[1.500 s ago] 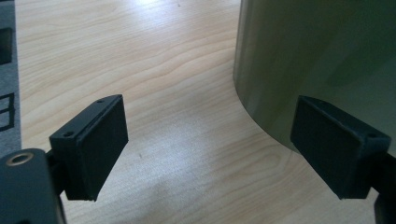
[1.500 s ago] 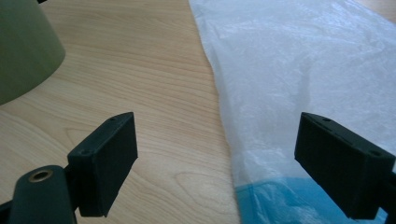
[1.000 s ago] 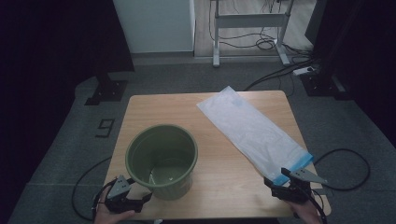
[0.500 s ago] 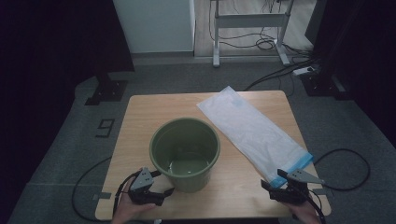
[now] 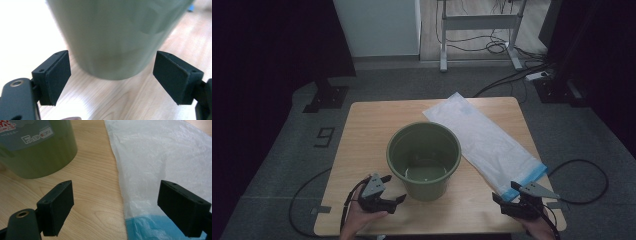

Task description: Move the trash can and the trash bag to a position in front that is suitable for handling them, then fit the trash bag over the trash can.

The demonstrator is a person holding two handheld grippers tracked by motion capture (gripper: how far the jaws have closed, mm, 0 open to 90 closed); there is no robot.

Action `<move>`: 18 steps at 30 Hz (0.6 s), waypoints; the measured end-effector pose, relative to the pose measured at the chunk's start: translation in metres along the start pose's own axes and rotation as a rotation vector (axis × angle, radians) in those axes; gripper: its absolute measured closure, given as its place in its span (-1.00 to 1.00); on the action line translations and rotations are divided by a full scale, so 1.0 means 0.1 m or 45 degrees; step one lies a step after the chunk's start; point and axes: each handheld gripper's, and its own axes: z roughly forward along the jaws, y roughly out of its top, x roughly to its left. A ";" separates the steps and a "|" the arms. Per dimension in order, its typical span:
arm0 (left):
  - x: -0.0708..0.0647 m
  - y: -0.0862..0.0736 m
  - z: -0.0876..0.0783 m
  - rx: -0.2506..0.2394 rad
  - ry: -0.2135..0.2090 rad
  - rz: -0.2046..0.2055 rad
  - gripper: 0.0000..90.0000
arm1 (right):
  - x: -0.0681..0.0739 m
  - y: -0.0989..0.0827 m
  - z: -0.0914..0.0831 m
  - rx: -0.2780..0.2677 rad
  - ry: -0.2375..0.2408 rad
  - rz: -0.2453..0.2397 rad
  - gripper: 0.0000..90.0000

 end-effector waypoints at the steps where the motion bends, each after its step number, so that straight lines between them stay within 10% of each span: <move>1: 0.02 -0.03 -0.03 -0.003 0.025 -0.016 -0.68 | 0.02 0.01 0.00 -0.011 -0.019 -0.006 -0.71; 18: 0.26 -0.18 -0.07 0.030 0.202 -0.133 -0.68 | 0.26 0.50 0.75 0.020 -0.164 0.082 -0.71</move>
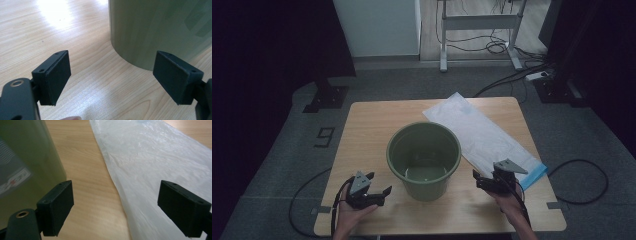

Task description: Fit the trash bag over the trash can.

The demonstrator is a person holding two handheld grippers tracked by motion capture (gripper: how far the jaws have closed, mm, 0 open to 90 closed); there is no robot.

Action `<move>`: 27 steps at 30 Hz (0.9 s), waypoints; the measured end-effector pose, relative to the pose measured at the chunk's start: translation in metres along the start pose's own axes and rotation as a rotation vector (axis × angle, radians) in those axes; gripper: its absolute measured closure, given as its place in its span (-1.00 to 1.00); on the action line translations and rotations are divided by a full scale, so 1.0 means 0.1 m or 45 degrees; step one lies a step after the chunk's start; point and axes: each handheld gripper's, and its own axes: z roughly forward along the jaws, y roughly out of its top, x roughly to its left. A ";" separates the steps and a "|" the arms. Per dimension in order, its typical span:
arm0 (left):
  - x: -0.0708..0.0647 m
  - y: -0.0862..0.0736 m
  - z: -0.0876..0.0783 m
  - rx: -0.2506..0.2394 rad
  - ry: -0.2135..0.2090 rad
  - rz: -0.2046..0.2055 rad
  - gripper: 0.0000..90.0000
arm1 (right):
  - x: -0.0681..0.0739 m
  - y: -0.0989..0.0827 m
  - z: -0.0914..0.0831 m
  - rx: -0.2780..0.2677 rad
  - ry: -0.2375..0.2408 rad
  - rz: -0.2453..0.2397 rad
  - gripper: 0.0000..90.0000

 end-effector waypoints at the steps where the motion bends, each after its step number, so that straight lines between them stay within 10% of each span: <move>1: 0.01 -0.01 0.01 0.010 0.004 -0.002 -0.68 | 0.03 0.05 0.12 0.015 -0.011 0.007 -0.71; 27: 0.11 -0.19 0.04 0.058 0.093 -0.089 -0.63 | 0.05 0.27 1.26 0.249 -0.107 -0.067 -0.69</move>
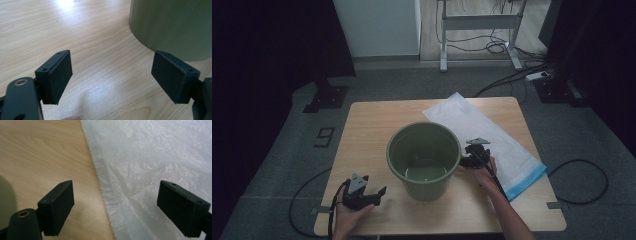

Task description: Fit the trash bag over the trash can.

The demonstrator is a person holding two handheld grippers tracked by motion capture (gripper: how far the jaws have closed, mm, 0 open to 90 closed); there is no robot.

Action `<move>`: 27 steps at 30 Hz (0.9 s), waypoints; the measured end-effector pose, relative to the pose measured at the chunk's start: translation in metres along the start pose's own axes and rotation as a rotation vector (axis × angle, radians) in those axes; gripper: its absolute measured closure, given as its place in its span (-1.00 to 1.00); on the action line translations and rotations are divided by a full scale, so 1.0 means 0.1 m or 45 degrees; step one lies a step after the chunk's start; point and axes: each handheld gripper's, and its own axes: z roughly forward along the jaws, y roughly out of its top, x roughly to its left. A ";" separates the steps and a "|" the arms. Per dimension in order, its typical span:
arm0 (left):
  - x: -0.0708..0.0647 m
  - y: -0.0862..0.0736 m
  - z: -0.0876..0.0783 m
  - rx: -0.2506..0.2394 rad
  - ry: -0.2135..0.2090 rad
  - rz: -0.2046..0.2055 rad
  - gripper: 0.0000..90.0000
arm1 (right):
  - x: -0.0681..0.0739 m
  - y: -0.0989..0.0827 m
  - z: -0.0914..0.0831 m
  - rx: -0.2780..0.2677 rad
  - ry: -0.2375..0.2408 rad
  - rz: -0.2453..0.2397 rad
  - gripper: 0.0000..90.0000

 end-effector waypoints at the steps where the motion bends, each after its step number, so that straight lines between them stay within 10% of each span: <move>1: 0.00 0.00 0.00 0.002 0.001 0.000 -0.63 | -0.01 0.00 0.03 0.010 -0.008 0.007 -0.69; 8: 0.01 -0.02 0.04 0.060 0.028 -0.004 -0.62 | -0.07 0.00 0.08 -0.002 -0.067 0.024 -0.55; 14: -0.02 -0.01 0.06 0.083 0.038 0.010 -0.61 | -0.08 0.01 0.03 -0.014 -0.156 0.020 0.12; 22: -0.02 -0.01 0.06 0.087 0.046 0.005 -0.61 | -0.08 0.01 0.01 0.002 -0.095 -0.036 0.88; 27: 0.00 -0.02 0.06 0.089 0.049 0.005 -0.61 | -0.15 0.01 0.01 -0.001 -0.074 0.011 0.98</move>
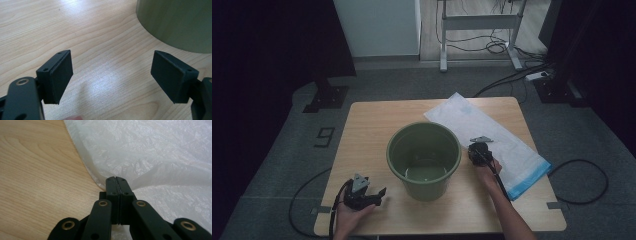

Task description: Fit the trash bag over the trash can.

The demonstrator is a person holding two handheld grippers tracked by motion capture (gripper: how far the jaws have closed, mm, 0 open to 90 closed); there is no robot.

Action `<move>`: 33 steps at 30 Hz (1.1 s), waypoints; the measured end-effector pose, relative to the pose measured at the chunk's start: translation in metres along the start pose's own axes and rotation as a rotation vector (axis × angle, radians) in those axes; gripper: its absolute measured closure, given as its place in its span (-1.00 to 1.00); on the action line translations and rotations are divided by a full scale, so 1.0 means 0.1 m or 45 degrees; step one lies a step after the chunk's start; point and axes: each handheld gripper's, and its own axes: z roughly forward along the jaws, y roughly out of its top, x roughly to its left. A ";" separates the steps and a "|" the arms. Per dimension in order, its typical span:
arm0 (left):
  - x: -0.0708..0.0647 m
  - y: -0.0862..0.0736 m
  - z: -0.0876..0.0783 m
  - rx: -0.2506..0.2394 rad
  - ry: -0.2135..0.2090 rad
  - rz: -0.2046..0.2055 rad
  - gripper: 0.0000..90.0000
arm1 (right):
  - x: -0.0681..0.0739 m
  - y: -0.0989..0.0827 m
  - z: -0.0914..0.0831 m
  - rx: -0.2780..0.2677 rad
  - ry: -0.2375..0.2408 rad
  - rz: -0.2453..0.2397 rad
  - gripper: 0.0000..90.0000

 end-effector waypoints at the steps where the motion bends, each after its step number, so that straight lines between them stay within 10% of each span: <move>1: 0.00 0.00 0.00 0.001 0.001 0.000 -0.61 | -0.02 0.00 0.00 0.000 0.009 0.022 0.98; 17: -0.01 -0.01 0.02 0.013 0.005 0.003 -0.60 | -0.16 -0.13 -0.50 -0.176 0.112 0.137 0.99; 28: -0.06 -0.01 0.04 0.029 0.001 0.026 -0.60 | -0.08 -0.69 -0.75 -0.029 0.121 0.091 0.99; 33: -0.05 -0.01 0.05 0.027 0.001 0.021 -0.60 | -0.03 -0.67 -0.84 -0.038 0.137 0.044 0.82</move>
